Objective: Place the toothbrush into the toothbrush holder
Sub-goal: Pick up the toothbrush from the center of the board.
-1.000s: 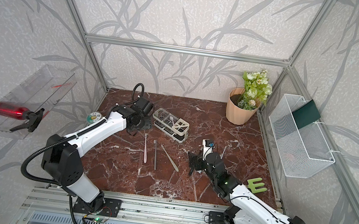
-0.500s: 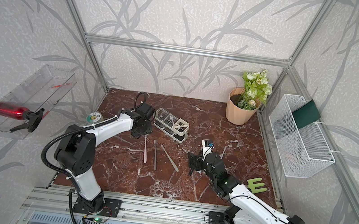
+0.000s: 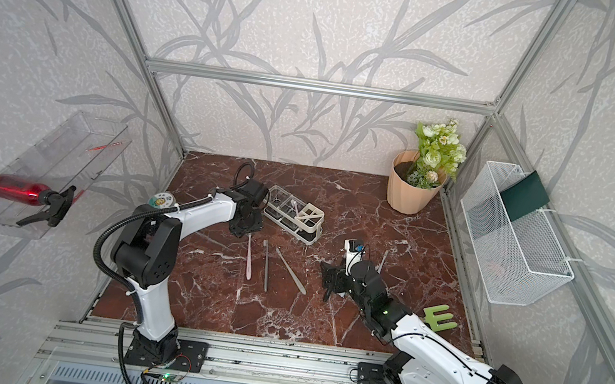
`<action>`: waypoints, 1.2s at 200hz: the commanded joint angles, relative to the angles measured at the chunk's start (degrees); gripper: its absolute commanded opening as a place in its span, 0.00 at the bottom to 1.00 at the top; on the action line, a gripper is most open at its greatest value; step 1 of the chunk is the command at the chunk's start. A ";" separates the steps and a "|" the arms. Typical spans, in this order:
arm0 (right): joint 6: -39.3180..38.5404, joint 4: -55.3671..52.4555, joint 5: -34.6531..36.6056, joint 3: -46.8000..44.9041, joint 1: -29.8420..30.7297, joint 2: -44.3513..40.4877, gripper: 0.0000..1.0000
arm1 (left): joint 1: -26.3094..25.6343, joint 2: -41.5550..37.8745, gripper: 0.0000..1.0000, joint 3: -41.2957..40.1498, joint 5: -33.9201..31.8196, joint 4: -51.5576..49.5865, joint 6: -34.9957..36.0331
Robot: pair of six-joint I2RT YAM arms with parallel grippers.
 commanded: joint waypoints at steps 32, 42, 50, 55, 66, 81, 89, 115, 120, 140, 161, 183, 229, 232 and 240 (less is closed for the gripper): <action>-0.26 1.70 -0.45 1.94 -0.11 0.01 0.99 | 1.13 3.43 0.33 1.32 -0.46 0.80 0.24; -0.31 1.71 -0.49 1.95 -0.11 0.02 0.99 | 1.25 4.00 0.32 1.47 -0.59 0.69 0.44; -0.24 1.70 -0.49 1.96 -0.11 0.01 0.99 | 1.38 4.43 0.29 1.52 -0.58 0.70 0.44; -0.31 1.71 -0.53 1.96 -0.11 -0.07 0.99 | 1.35 4.69 0.28 1.50 -0.58 0.81 0.44; -0.36 1.65 -0.53 1.95 -0.10 -0.20 0.99 | 1.45 5.13 0.26 1.50 -0.63 0.90 0.36; -0.39 1.58 -0.44 1.95 -0.11 -0.50 0.99 | 1.49 5.76 0.25 1.61 -0.40 1.08 0.27; -0.38 1.51 -0.40 1.87 -0.10 -0.67 0.99 | 1.44 6.07 0.24 1.65 -0.24 1.12 0.18; -0.39 1.44 -0.44 1.86 -0.09 -0.95 0.99 | 1.46 6.27 0.21 1.51 0.05 1.19 0.18; -0.39 1.35 -0.45 1.86 -0.10 -1.03 0.99 | 1.46 6.24 0.20 1.48 0.06 1.18 0.18; -0.39 1.39 -0.45 1.86 -0.10 -1.21 0.99 | 1.49 6.24 0.16 1.21 -0.05 1.18 0.18; -0.40 1.28 -0.44 1.86 -0.10 -1.39 0.99 | 1.53 6.17 0.13 0.57 0.11 1.28 0.18; -0.41 1.07 -0.45 1.86 -0.09 -1.56 0.99 | 1.53 5.21 0.10 -1.30 0.55 1.87 0.09; -0.31 1.41 -1.18 1.94 -0.10 -1.15 0.99 | 1.53 2.23 0.03 -2.70 0.64 0.50 0.68; -0.31 1.42 -1.30 1.95 -0.10 -1.02 0.99 | 1.53 2.06 0.03 -2.57 0.62 0.14 0.81; -0.29 1.40 -1.59 2.04 -0.11 -0.67 0.99 | 1.44 1.34 0.01 -2.52 0.65 -0.54 1.17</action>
